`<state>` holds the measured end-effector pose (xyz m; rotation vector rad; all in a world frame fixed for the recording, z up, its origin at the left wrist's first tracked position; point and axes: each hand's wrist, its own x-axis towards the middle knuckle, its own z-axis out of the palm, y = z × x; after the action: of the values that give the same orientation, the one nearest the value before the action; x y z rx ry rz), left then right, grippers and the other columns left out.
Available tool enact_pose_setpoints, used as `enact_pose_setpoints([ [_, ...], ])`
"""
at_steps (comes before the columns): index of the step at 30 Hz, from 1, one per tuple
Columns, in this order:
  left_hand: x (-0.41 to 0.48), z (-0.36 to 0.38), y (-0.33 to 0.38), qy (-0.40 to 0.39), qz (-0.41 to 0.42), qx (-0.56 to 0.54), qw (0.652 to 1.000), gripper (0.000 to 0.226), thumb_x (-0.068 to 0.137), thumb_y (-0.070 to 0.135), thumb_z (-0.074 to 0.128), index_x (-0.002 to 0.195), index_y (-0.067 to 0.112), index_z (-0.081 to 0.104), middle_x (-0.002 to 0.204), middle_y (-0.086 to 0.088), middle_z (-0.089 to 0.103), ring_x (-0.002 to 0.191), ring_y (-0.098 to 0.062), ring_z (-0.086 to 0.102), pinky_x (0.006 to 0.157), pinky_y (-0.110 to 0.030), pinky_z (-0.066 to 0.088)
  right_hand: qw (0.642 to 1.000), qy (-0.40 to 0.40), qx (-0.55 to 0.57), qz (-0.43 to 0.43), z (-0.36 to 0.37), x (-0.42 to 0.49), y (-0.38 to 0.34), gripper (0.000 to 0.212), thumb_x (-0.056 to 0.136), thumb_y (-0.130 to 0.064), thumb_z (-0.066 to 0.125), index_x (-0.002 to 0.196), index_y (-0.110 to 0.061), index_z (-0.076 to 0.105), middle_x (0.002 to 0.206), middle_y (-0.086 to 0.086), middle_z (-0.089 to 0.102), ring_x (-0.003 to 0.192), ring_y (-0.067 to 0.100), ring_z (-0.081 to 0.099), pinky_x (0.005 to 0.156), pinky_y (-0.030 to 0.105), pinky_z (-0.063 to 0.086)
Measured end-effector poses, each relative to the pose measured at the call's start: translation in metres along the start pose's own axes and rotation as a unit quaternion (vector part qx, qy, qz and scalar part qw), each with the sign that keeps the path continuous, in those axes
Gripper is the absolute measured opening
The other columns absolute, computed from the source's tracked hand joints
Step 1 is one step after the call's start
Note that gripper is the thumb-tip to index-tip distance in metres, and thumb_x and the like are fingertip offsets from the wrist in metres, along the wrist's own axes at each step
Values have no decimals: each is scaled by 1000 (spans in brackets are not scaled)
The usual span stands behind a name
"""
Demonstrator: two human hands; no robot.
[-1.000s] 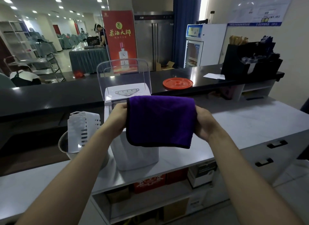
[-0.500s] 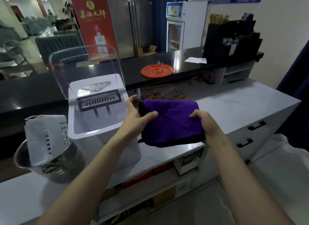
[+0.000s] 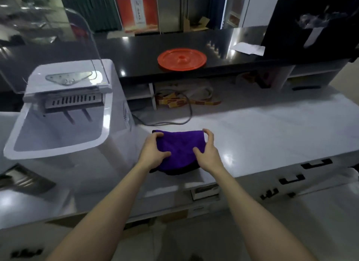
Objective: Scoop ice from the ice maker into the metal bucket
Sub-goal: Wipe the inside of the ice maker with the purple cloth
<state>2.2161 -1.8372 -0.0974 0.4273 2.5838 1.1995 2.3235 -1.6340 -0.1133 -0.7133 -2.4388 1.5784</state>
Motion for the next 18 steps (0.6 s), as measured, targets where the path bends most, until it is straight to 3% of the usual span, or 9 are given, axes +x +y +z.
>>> enact_pose_setpoints([
  [2,5,1,-7,-4,-21,25,999,92,75,15,95,152,24,47,148,1,45,129,-19,51,101,-32,49,1000,-17,15,-17,11,9,7,70,99,-12,61,147,-49,26,119,6,69,95,18,73,78,39,66],
  [5,11,1,-19,24,-22,53,998,87,76,12,95,148,28,49,153,-2,42,131,-19,50,102,-29,46,999,2,-11,-38,23,17,7,54,99,-14,61,141,-42,40,135,4,62,115,21,66,95,40,61],
  [8,11,4,-34,4,-43,129,991,67,81,15,92,135,30,56,157,-2,34,127,-24,56,100,-34,52,977,-16,-208,-50,40,17,15,56,98,-16,62,149,-30,43,156,13,37,133,31,49,108,40,48],
  [11,6,11,-51,-37,-58,208,976,57,88,28,87,138,26,60,161,-5,30,136,-30,52,117,-42,46,914,-67,-387,-104,49,15,34,74,97,-17,61,163,-29,31,175,14,7,161,39,7,130,57,17],
  [14,-1,11,-60,-40,-58,218,973,56,95,34,80,146,25,58,160,-8,32,141,-32,46,121,-43,42,903,-114,-394,-125,50,16,47,68,103,-21,54,166,-30,29,177,8,13,164,32,-2,132,59,3],
  [18,-10,8,-50,-32,-23,234,971,58,97,36,77,149,21,55,164,-8,28,142,-31,46,120,-44,44,930,-67,-339,-127,47,15,33,61,105,-20,50,164,-26,34,174,12,20,163,33,8,131,59,8],
])
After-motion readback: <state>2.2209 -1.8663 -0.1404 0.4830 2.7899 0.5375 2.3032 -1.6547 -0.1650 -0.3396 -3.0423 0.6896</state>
